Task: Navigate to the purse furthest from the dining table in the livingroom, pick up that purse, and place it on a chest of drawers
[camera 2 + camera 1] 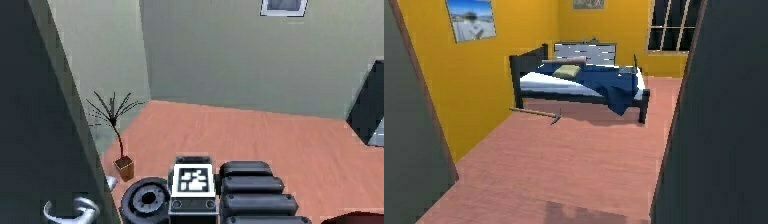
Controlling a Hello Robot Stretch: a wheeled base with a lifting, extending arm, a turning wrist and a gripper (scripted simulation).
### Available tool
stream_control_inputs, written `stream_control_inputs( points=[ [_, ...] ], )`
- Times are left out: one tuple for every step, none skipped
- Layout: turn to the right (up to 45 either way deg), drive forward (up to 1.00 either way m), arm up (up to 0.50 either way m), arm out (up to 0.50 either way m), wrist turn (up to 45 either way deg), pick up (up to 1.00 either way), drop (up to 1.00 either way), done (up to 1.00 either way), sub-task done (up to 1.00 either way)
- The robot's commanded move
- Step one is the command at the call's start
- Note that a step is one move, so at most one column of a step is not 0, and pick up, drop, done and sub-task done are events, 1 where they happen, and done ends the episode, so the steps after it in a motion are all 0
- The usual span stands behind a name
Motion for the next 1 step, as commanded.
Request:
stream_control_inputs(
  points=[
    [3.0, 0.00, 0.00, 0.00, 0.0, 0.00, 0.00, 0.00, 0.00]
  ],
)
